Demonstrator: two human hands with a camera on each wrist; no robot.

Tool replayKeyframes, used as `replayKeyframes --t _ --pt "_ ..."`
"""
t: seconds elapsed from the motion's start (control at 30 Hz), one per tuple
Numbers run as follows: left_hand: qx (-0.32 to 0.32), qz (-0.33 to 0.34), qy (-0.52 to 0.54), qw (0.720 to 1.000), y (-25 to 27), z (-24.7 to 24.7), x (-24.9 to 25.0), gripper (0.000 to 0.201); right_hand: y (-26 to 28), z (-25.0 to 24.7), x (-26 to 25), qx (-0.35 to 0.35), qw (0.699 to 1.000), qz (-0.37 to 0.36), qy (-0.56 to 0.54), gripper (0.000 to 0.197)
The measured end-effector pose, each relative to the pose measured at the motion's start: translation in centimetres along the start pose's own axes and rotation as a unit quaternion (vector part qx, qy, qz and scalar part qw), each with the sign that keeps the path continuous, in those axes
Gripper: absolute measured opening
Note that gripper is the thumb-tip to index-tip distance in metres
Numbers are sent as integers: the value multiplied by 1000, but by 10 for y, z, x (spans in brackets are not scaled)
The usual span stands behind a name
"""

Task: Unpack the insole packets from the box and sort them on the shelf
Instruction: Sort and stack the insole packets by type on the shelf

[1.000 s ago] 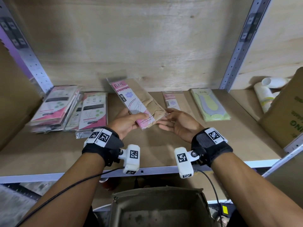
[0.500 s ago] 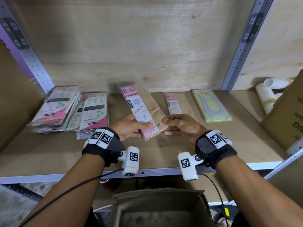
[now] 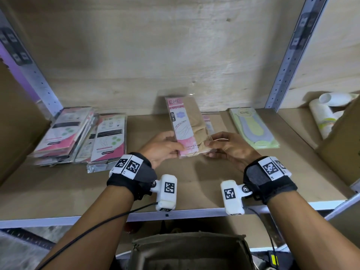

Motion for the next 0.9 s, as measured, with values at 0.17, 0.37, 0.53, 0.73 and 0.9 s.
replayKeyframes --t 0.17,0.37,0.53,0.73,0.9 --pt "4 -2 -36 999 -21 22 12 47 -8 -29 -11 29 999 -6 18 31" --pt "1 -24 -71 997 -48 54 20 45 -25 -78 -19 124 976 -32 175 28" --pt "10 -56 -110 992 -60 65 9 42 -27 -89 -15 134 956 -14 261 31" --pt "33 -59 -111 991 -60 62 0 40 -20 -85 -19 126 939 12 320 35" --pt "40 -57 -118 991 -59 60 -5 45 -17 -84 -20 125 932 25 340 32"
Point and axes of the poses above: each hand's wrist, its own y-axis away from the middle knuckle, its own z-axis out of the palm, x = y × z, the point moved 9 cm from there along -y, towards the middle knuckle, and after that the axes turned 6 degrees about -z, right-handed, at the moved point
